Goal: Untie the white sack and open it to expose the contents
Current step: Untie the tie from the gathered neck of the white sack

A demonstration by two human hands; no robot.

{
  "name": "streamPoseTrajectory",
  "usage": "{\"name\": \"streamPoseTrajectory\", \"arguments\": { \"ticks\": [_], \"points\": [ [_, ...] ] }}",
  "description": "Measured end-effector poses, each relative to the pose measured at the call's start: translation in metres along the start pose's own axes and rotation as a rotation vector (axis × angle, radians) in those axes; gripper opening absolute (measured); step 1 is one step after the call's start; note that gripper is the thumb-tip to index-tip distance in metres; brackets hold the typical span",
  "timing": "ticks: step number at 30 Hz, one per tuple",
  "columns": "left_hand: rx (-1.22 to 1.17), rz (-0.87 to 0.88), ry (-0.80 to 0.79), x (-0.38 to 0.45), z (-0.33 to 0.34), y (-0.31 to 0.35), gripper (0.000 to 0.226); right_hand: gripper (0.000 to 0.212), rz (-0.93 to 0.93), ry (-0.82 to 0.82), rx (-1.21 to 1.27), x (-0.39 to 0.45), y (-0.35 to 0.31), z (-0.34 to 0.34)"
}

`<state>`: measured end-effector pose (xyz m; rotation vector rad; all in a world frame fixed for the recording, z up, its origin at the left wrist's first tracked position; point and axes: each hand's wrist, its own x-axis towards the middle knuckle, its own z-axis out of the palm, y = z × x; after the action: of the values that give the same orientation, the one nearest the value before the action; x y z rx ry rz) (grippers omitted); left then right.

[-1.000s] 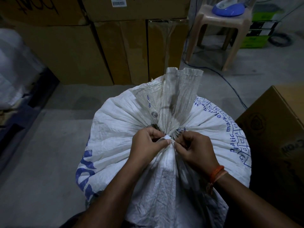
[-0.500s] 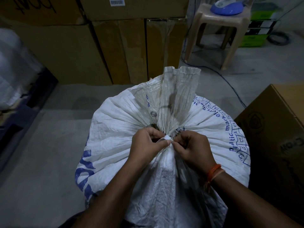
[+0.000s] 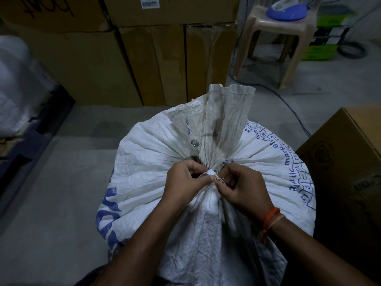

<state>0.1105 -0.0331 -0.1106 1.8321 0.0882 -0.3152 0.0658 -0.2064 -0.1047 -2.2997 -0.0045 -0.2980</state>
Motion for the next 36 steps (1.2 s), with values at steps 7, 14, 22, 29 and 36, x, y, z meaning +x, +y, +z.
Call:
{"name": "streamPoseTrajectory", "arguments": {
  "ticks": [7, 14, 22, 29, 36],
  "points": [
    [0.01, -0.001, -0.001, 0.001, 0.001, -0.001, 0.028, 0.026, 0.014, 0.023, -0.041, 0.001, 0.005, -0.001],
    [0.031, 0.011, -0.006, 0.0, 0.001, 0.001, 0.026, 0.027, 0.01, 0.022, -0.037, 0.002, 0.008, 0.002],
    [0.038, 0.015, -0.013, -0.001, 0.001, 0.001, 0.028, 0.02, 0.04, -0.013, -0.006, 0.004, 0.007, 0.006],
    [0.014, 0.0, -0.007, 0.0, 0.001, 0.002, 0.023, 0.011, 0.0, -0.106, -0.039, 0.002, 0.001, -0.003],
    [-0.006, -0.01, -0.005, 0.001, 0.001, 0.0, 0.022, 0.015, -0.014, -0.09, -0.103, 0.008, 0.003, -0.021]
  ]
}}
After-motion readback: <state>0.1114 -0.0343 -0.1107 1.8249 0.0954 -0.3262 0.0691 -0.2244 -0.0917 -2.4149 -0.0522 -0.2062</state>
